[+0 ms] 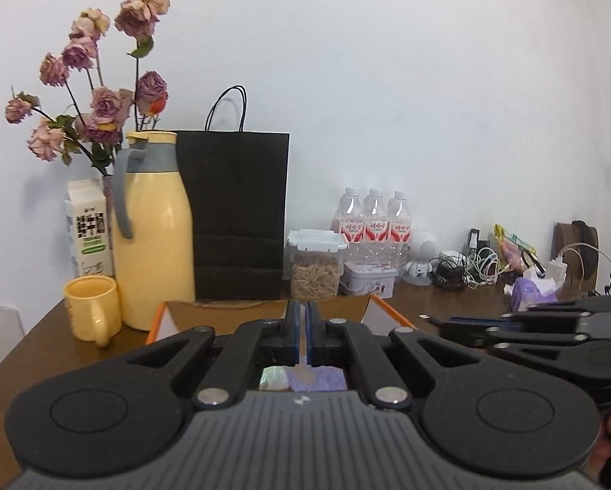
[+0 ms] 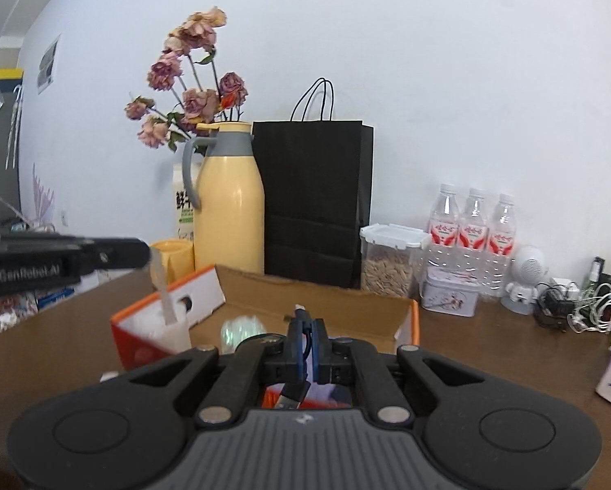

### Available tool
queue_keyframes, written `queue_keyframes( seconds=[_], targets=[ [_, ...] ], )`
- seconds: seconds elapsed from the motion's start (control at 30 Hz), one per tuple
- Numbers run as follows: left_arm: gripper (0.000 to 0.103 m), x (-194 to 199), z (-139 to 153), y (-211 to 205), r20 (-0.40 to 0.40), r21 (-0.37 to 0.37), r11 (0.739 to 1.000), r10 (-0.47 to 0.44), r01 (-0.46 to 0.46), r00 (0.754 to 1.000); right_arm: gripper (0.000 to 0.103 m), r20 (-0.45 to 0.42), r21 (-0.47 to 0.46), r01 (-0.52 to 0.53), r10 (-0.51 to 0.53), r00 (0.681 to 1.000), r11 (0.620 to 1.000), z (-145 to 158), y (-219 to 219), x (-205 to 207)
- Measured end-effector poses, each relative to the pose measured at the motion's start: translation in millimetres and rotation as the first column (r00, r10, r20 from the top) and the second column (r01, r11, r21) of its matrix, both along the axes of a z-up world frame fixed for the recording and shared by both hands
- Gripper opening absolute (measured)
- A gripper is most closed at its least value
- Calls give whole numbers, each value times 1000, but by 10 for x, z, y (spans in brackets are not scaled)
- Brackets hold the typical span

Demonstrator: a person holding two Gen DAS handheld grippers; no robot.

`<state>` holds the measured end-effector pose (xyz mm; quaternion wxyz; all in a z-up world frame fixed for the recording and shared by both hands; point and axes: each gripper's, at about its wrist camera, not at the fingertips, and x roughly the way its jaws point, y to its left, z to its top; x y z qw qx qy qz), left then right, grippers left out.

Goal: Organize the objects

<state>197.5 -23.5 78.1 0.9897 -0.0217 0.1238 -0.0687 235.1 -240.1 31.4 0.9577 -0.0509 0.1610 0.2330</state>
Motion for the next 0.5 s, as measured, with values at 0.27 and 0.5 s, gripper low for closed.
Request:
queue_keyframes(
  seconds=[0.27, 0.5],
  targets=[
    [3, 754, -221, -13, -67, -26, 998, 53, -54, 996, 3, -67, 38, 37, -34, 997, 999, -244, 228, 708],
    [3, 1069, -586, 8, -178, 25, 996, 85, -82, 980, 3, -140, 12, 37, -35, 990, 999, -537, 239, 875]
  ],
)
